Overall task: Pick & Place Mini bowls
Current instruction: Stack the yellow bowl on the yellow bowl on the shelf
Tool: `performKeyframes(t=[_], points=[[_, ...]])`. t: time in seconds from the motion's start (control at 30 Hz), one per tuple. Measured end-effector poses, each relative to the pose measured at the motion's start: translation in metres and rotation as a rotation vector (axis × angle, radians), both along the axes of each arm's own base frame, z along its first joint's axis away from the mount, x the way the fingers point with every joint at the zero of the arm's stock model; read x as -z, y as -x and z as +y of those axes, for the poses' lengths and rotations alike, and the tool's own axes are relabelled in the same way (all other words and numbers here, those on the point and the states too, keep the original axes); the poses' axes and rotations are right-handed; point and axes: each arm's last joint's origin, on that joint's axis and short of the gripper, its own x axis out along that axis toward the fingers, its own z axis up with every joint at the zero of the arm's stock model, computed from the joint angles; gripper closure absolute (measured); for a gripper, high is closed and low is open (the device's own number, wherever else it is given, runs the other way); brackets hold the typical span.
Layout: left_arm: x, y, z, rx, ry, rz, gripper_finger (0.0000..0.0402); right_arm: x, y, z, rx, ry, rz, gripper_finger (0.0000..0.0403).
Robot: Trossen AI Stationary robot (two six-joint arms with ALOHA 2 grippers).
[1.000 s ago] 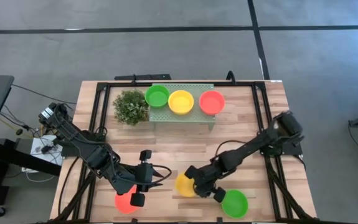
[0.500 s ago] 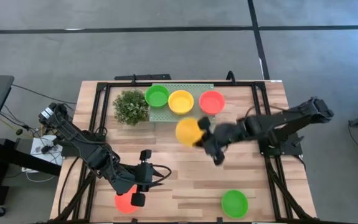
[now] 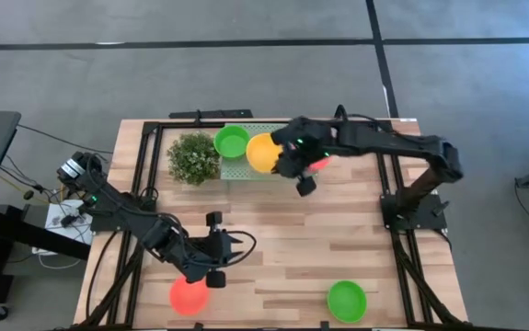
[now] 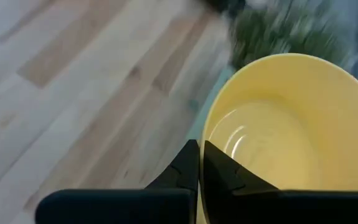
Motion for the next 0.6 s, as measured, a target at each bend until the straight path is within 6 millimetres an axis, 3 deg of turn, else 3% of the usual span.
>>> performKeyframes(t=[0.23, 0.6], points=[[0.001, -0.003, 0.004, -0.015, 0.001, 0.000, 0.0285, 0.023, -0.017, -0.033, 0.054, -0.036, 0.099, 0.0401], [0.001, -0.003, 0.004, -0.016, 0.004, -0.004, 0.0285, 0.031, -0.017, -0.037, 0.068, -0.052, 0.197, 0.0400]])
